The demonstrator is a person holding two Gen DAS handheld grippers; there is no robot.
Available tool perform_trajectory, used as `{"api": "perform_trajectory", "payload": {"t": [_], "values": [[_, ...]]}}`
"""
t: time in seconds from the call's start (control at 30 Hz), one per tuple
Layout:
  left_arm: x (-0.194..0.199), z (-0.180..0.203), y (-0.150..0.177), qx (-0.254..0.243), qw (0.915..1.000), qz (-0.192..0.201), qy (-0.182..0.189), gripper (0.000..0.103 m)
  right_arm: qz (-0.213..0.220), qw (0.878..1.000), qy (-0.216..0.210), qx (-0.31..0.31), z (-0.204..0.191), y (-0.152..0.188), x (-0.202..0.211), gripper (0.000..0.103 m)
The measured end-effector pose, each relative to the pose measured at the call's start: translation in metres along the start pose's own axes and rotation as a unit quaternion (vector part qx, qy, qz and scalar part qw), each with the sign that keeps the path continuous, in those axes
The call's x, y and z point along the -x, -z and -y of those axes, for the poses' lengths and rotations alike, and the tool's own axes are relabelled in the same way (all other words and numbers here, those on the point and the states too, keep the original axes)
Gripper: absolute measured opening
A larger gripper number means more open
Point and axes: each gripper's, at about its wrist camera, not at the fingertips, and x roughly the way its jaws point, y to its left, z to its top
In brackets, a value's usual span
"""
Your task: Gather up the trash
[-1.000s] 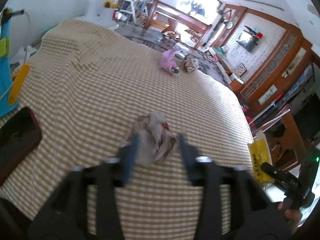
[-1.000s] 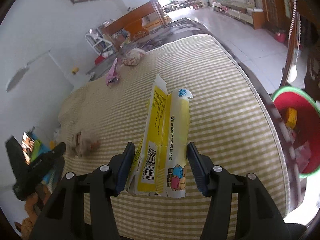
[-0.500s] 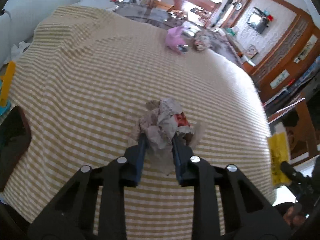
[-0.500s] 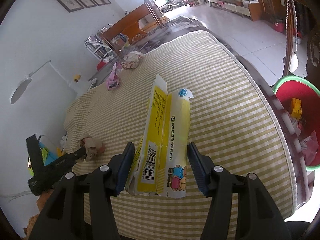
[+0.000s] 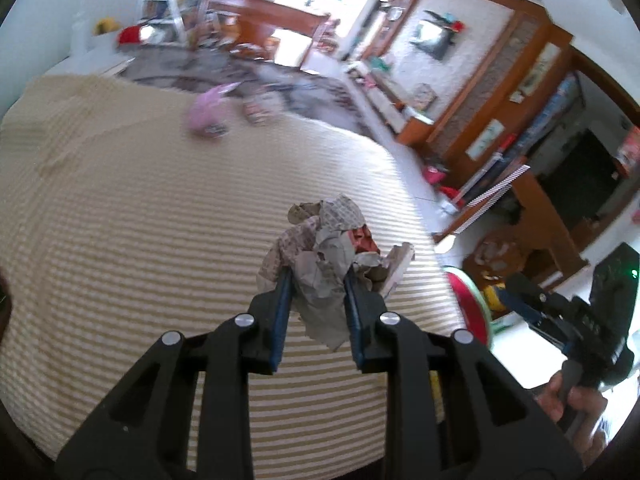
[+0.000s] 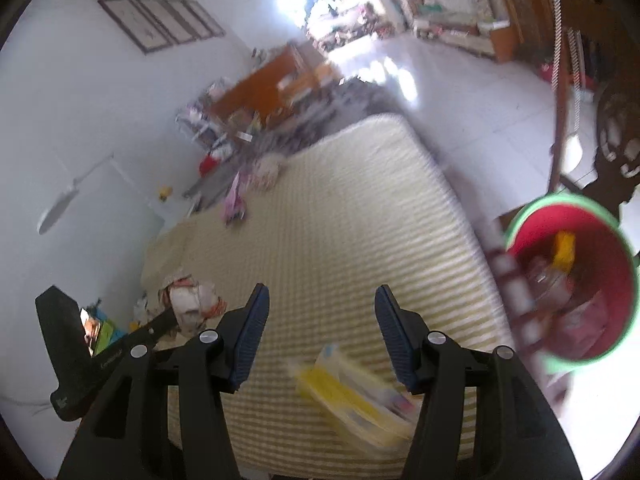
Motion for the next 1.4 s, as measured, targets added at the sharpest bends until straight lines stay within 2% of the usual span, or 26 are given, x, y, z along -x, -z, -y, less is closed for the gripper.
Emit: {"api": "perform_trajectory", "payload": {"t": [0.1, 0.2, 0.27, 0.33, 0.43, 0.53, 0.6, 0.67, 0.77, 0.8, 0.83, 0.87, 0.97, 1.07, 1.13, 1.17, 1.2, 1.3, 1.4], "values": [[-0.012, 0.029, -0.002, -0.017, 0.9991, -0.014, 0.036, 0.024, 0.016, 0.999, 0.023, -0.017, 0.026, -0.009, 0.014, 0.050], [-0.023, 0.053, -0.005, -0.035, 0.9977, -0.015, 0.055, 0.024, 0.011, 0.998, 0.016, -0.063, 0.054, -0.015, 0.024, 0.048], [-0.025, 0.058, -0.006, -0.036, 0.9978, -0.009, 0.055, 0.024, -0.028, 0.998, 0.017, -0.047, 0.055, -0.018, 0.021, 0.052], [-0.026, 0.053, -0.004, -0.028, 0.9983, -0.008, 0.051, 0.025, -0.082, 0.996, 0.037, 0.015, 0.036, -0.014, 0.009, 0.062], [-0.025, 0.035, 0.002, -0.021, 0.9997, -0.002, 0.014, 0.025, -0.164, 0.979, 0.017, 0.116, -0.007, 0.018, -0.011, 0.064], [-0.025, 0.012, 0.011, 0.004, 0.9999, -0.012, -0.011, 0.025, -0.232, 0.961, -0.015, 0.151, -0.033, 0.058, -0.025, 0.067], [-0.025, -0.004, 0.018, 0.024, 0.9993, -0.017, -0.022, 0.024, -0.281, 0.943, -0.005, 0.177, -0.049, 0.088, -0.042, 0.068], [-0.024, -0.014, 0.021, 0.039, 0.9987, -0.019, -0.028, 0.024, -0.295, 0.935, 0.003, 0.195, -0.056, 0.104, -0.052, 0.068], [-0.017, -0.018, 0.022, 0.041, 0.9986, -0.015, -0.029, 0.024, -0.305, 0.929, 0.038, 0.204, -0.061, 0.114, -0.067, 0.067], [-0.014, -0.018, 0.021, 0.038, 0.9988, -0.011, -0.029, 0.024, -0.310, 0.928, 0.045, 0.204, -0.061, 0.116, -0.072, 0.061], [-0.010, -0.017, 0.019, 0.034, 0.9990, -0.005, -0.029, 0.024, -0.317, 0.925, 0.051, 0.204, -0.060, 0.118, -0.076, 0.049], [-0.007, -0.015, 0.019, 0.031, 0.9991, -0.001, -0.029, 0.025, -0.317, 0.924, 0.053, 0.204, -0.059, 0.119, -0.078, 0.048], [-0.001, -0.008, 0.019, 0.027, 0.9995, 0.003, -0.018, 0.024, -0.299, 0.932, 0.038, 0.202, -0.060, 0.115, -0.073, 0.043], [-0.007, 0.007, 0.019, 0.019, 0.9997, -0.010, 0.008, 0.024, -0.240, 0.957, 0.016, 0.165, -0.048, 0.089, -0.052, 0.041], [-0.014, 0.026, 0.018, 0.001, 0.9993, -0.024, 0.030, 0.024, -0.163, 0.979, 0.023, 0.120, -0.023, 0.056, -0.024, 0.041], [-0.021, 0.039, 0.018, -0.009, 0.9983, -0.035, 0.046, 0.025, -0.139, 0.984, 0.032, 0.106, -0.014, 0.046, -0.015, 0.041], [-0.027, 0.049, 0.018, -0.015, 0.9971, -0.046, 0.060, 0.024, -0.096, 0.991, 0.053, 0.080, 0.006, 0.031, 0.002, 0.042], [-0.058, 0.097, 0.020, -0.045, 0.9889, -0.092, 0.108, 0.024, -0.031, 0.995, 0.095, 0.002, 0.060, 0.005, 0.033, 0.042], [-0.087, 0.155, 0.024, -0.102, 0.9791, -0.121, 0.128, 0.025, -0.003, 0.991, 0.118, -0.058, 0.104, -0.005, 0.046, 0.042]]}}
